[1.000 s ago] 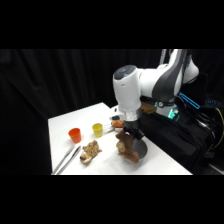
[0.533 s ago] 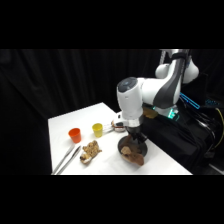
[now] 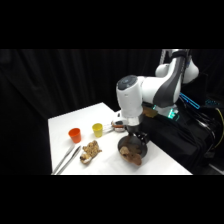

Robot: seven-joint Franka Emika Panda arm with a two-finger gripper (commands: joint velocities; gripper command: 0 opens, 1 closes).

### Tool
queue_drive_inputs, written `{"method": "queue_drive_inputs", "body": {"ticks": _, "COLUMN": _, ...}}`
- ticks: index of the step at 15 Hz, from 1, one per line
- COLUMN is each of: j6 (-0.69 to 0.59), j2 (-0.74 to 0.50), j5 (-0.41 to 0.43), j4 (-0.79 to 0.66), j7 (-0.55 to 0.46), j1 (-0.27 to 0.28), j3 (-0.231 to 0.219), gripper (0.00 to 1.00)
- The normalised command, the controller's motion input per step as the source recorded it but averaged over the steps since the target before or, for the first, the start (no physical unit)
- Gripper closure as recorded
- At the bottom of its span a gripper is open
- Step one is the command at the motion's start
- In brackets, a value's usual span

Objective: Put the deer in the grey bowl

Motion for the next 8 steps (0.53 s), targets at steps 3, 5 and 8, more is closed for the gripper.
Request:
{"method": "queue_drive_inputs", "body": {"ticks": 3, "j6": -0.49, "j2": -0.53, "j5": -0.009, "j4": 0.00, "j7": -0.04, "j1": -0.070, "j3": -0.030, "gripper": 0.00}}
{"method": "queue_drive_inputs", "body": {"ticks": 5, "j6": -0.51, "j2": -0.43, "j5": -0.025, "j4": 0.12, "j7": -0.05, "j1": -0.092, "j3": -0.058, "gripper": 0.00}}
{"method": "queue_drive_inputs", "body": {"ticks": 8, "j6": -0.41, "j2": -0.24, "j5": 0.009, "j4": 0.22, "j7": -0.09, "j1": -0.096, "j3": -0.061, "gripper": 0.00}}
